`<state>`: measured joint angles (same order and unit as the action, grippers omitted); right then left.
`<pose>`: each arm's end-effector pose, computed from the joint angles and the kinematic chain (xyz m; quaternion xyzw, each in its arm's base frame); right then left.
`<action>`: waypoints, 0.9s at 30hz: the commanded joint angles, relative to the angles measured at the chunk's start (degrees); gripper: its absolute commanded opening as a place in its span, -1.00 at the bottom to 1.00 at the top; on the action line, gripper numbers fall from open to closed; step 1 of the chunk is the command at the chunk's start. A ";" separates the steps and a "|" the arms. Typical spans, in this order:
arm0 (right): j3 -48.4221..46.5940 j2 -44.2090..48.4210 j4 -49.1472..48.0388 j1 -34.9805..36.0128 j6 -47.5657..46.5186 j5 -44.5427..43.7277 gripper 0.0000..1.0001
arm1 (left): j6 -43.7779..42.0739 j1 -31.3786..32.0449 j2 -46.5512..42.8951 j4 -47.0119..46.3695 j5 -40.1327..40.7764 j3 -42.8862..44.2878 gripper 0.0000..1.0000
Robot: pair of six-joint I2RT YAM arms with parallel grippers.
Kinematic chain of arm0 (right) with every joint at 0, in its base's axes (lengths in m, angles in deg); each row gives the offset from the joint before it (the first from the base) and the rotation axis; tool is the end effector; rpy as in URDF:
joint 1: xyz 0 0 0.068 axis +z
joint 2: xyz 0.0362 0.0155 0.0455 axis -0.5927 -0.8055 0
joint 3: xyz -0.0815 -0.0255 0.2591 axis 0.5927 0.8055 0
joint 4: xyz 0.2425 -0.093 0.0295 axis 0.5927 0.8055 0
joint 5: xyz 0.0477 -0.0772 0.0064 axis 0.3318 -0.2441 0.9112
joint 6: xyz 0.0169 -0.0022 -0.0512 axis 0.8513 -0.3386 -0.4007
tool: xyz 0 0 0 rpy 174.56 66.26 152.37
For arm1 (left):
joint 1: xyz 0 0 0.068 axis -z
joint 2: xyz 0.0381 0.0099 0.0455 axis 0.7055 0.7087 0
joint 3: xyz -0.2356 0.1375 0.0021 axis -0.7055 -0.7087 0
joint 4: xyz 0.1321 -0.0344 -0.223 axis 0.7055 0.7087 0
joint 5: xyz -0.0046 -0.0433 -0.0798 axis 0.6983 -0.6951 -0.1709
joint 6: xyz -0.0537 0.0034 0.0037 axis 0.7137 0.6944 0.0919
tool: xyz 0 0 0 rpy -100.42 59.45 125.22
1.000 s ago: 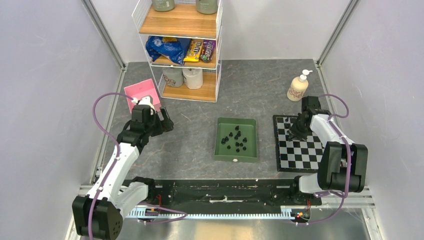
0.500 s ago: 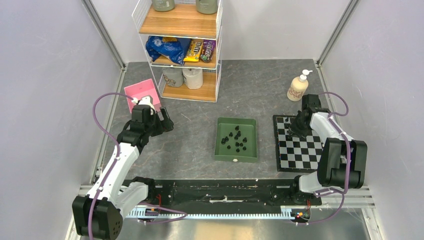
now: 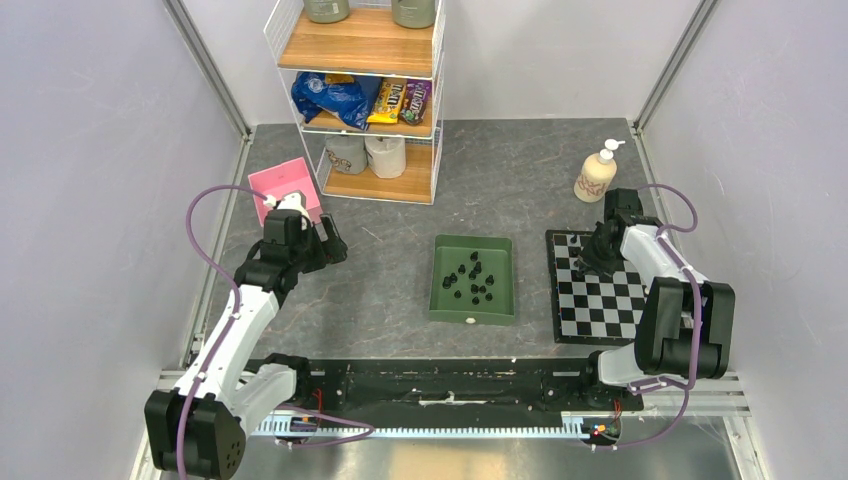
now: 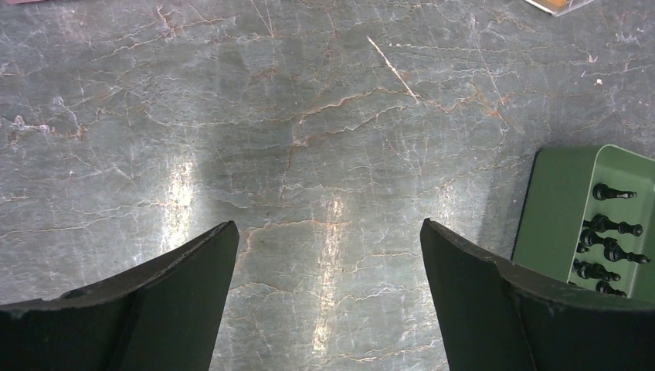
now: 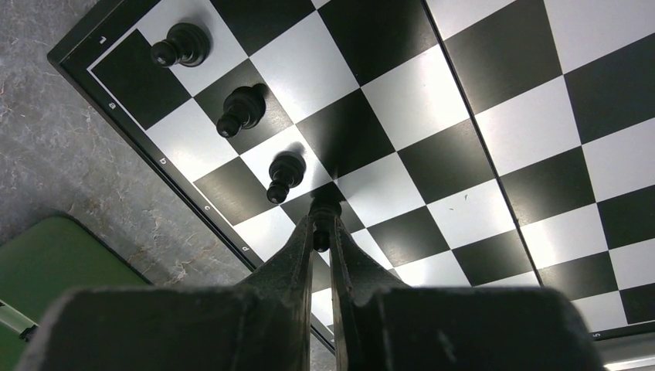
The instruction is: Set up the chess pieces on the board
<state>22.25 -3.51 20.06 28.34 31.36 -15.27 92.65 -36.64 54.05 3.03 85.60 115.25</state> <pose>0.2583 -0.0375 0.1898 0.3052 0.9364 0.0138 0.1725 0.1988 -0.0282 0.2515 -0.1199 0.9044 -0.1025 0.3964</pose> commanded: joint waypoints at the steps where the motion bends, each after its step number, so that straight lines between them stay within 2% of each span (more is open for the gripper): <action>1: -0.49 1.04 0.72 -0.20 -0.80 -0.24 -0.70 | 0.40 -0.01 0.03 -0.68 -0.77 2.33 0.90; 8: -1.03 0.90 0.60 -0.25 -1.11 -0.36 -0.67 | 0.39 0.04 0.02 -0.68 -0.77 2.30 0.90; 20: -0.87 0.85 -0.31 -0.22 -1.05 1.33 -0.48 | 0.44 0.03 0.23 -0.71 -2.10 2.40 0.90; 27: -0.86 1.08 -0.35 -0.22 -1.14 1.70 -0.46 | 0.44 0.03 0.14 -0.70 -2.18 2.44 0.90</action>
<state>22.28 -3.47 20.47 28.29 30.95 -14.25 92.65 -36.64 54.22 3.03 84.46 115.27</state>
